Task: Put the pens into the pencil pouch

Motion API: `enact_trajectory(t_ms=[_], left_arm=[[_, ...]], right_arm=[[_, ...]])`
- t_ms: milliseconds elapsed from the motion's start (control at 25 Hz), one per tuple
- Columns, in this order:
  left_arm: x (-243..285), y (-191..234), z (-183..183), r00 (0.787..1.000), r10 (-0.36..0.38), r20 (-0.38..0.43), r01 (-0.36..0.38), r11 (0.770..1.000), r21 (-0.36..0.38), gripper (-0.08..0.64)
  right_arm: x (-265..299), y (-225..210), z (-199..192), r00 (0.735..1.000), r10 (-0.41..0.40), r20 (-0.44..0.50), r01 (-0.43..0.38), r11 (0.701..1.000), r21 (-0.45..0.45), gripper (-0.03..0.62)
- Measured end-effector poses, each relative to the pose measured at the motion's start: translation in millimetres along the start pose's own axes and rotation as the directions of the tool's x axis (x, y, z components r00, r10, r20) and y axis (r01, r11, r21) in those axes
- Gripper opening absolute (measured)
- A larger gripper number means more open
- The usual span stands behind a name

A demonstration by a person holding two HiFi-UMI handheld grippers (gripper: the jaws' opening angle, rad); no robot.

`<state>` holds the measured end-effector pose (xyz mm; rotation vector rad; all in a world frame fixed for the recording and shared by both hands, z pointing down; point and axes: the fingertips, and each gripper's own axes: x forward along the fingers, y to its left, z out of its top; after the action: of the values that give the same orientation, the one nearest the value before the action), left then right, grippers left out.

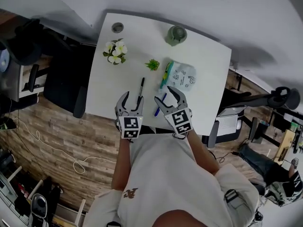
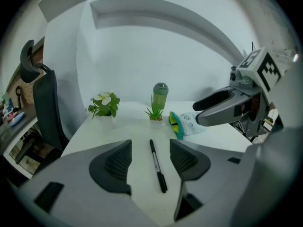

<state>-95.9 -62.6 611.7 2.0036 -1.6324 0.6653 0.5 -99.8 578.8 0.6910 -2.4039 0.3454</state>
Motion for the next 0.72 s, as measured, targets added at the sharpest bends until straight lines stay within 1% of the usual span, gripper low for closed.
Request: enact_trajectory(t_ms=[200, 480, 720], left_arm=[[6.8, -8.1, -31.1, 0.998, 0.001, -0.067, -0.002, 1.0, -0.02, 0.221], [18.4, -18.7, -71.3, 0.987, -0.011, -0.163, 0.006, 1.0, -0.029, 0.171], [25.7, -23.2, -89.5, 0.978, -0.012, -0.207, 0.004, 0.999, -0.043, 0.149]], right_arm=[[8.5, 3.7, -13.6, 0.998, 0.039, -0.039, -0.04, 0.999, -0.017, 0.275], [19.2, 4.2, -27.9, 0.995, 0.062, -0.072, -0.064, 0.998, -0.021, 0.268], [27.1, 5.8, -39.1, 0.99, 0.09, -0.106, -0.093, 0.995, -0.025, 0.255]])
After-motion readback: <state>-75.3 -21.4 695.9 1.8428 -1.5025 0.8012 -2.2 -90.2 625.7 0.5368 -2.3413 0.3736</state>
